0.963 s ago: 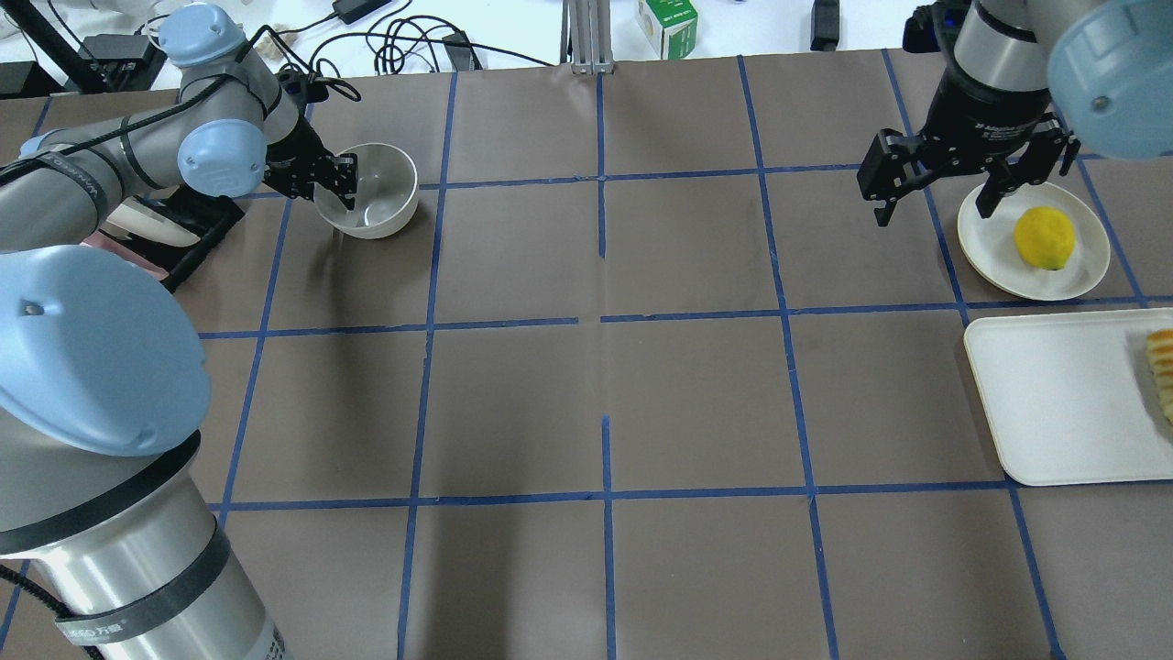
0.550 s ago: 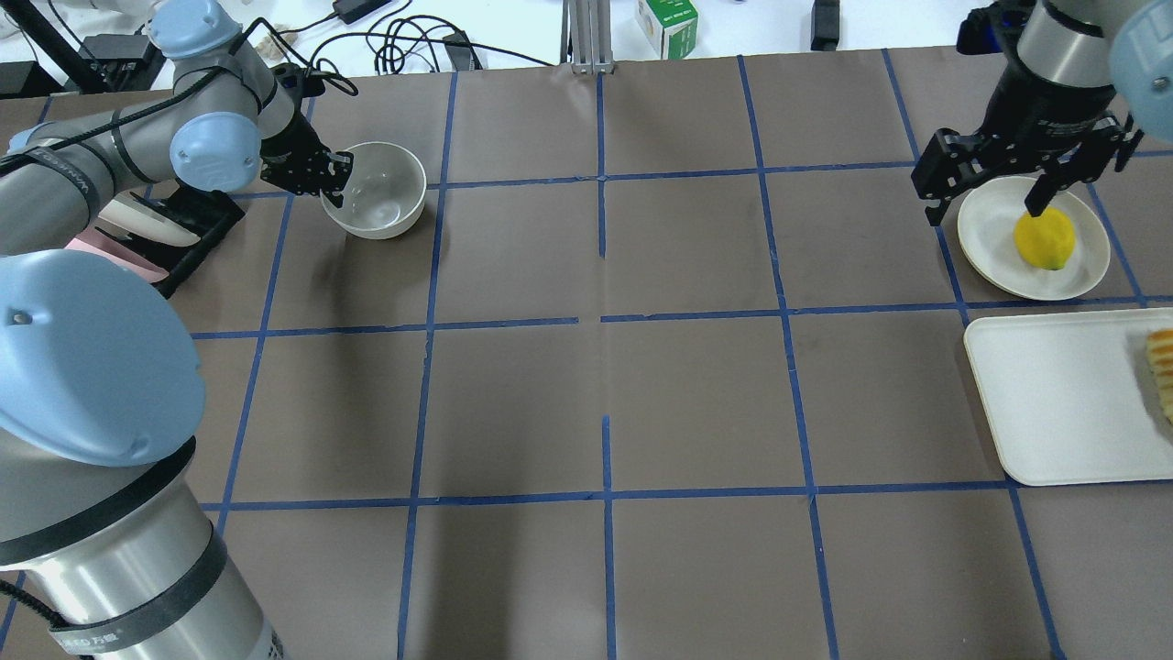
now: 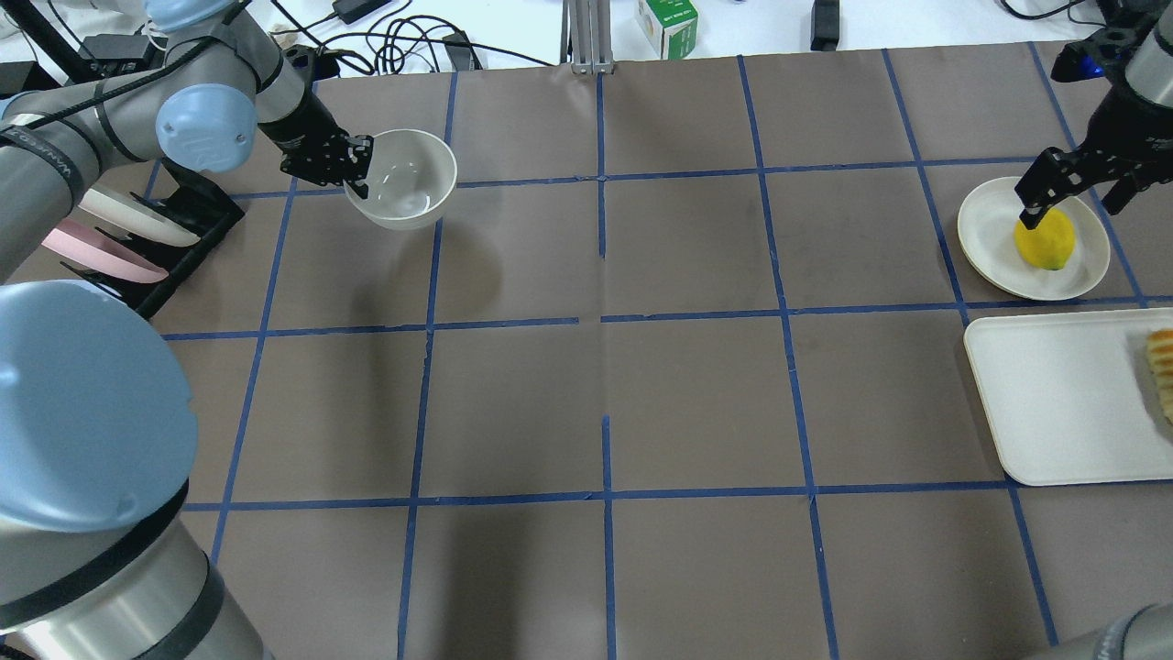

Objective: Place bowl and put lemon in it

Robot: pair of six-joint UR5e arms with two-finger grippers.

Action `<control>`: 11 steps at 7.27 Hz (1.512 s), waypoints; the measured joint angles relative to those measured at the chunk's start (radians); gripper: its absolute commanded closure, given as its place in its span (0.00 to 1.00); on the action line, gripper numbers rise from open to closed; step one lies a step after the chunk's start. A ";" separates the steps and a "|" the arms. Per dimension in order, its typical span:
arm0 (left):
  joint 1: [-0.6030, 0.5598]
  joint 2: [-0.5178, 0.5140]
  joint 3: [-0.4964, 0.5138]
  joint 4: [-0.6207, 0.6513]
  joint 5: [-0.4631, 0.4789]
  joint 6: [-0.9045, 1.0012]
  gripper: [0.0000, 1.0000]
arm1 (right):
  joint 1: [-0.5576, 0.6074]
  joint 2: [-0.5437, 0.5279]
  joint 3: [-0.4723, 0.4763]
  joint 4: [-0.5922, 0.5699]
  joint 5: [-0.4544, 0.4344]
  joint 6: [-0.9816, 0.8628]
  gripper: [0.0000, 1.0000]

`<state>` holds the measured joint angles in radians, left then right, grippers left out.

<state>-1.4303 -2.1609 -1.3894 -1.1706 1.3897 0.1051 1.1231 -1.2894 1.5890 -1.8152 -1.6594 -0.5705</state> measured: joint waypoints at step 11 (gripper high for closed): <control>-0.347 0.108 -0.354 0.300 -0.038 -0.403 0.91 | -0.049 0.326 -0.066 -0.308 0.003 0.045 1.00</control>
<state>-1.7768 -2.0528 -1.7432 -0.8711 1.3520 -0.2983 1.0738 -0.9631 1.5231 -2.1231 -1.6563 -0.5259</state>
